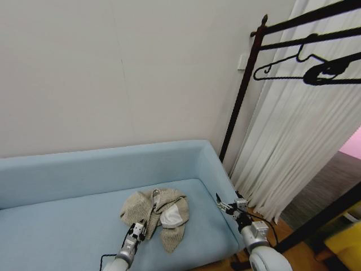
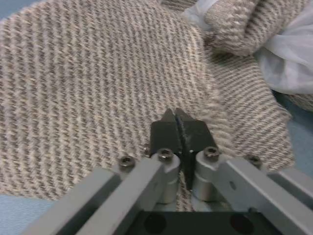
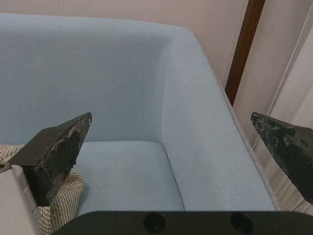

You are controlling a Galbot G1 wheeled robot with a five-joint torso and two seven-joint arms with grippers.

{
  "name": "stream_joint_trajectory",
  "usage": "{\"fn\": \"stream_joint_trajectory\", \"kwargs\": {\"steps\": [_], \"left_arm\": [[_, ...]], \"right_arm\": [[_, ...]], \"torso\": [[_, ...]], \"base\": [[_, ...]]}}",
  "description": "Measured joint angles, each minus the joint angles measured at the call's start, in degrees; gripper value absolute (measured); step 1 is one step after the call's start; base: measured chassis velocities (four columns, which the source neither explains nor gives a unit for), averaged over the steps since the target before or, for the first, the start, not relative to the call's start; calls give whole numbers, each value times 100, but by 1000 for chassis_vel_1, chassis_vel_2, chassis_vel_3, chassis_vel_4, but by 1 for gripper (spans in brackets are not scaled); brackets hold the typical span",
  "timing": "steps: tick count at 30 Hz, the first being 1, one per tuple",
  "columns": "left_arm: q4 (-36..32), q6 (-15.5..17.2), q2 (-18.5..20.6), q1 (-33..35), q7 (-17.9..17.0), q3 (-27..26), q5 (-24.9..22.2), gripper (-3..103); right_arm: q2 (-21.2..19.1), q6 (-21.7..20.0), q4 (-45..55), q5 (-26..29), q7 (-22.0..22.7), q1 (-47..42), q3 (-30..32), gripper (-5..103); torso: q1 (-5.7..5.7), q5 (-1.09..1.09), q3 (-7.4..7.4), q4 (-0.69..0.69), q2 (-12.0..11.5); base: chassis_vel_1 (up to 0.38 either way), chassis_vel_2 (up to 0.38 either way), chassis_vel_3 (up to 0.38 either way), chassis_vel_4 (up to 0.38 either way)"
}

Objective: Pick up the clothes from the sofa and hang them on the clothes hanger.

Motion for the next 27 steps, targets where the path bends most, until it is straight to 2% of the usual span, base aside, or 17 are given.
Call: {"fn": "stream_joint_trajectory", "kwargs": {"steps": [3,12,20,21,22,26,27], "left_arm": [[-24,-19,11,-5,-29,-68,-6,0],[-208,-54,65,-24,-6,-368,-213,0],[-472,-62,21,112,-53,-149,-350,0],[-521,-22,14,122,-86,-98,-395,6],[-521,-22,14,122,-86,-98,-395,6],[-441,146,-8,52,-318,82,-365,26],[-395,157,-19,28,-343,128,-334,26]], "right_arm": [[22,7,-9,1,0,21,0,100],[54,54,-69,11,-13,37,15,100],[49,68,-133,13,-38,50,13,100],[42,68,-141,11,-39,52,9,100],[42,68,-141,11,-39,52,9,100],[44,68,-175,-20,-40,79,-21,100],[46,68,-181,-27,-40,79,-28,100]], "torso": [[0,0,0,0,0],[0,1,0,0,0],[0,1,0,0,0],[0,1,0,0,0],[0,1,0,0,0],[0,1,-1,0,0],[0,1,0,0,0]], "base": [[0,0,0,0],[0,0,0,0],[0,0,0,0],[0,0,0,0],[0,0,0,0],[0,0,0,0],[0,0,0,0]]}}
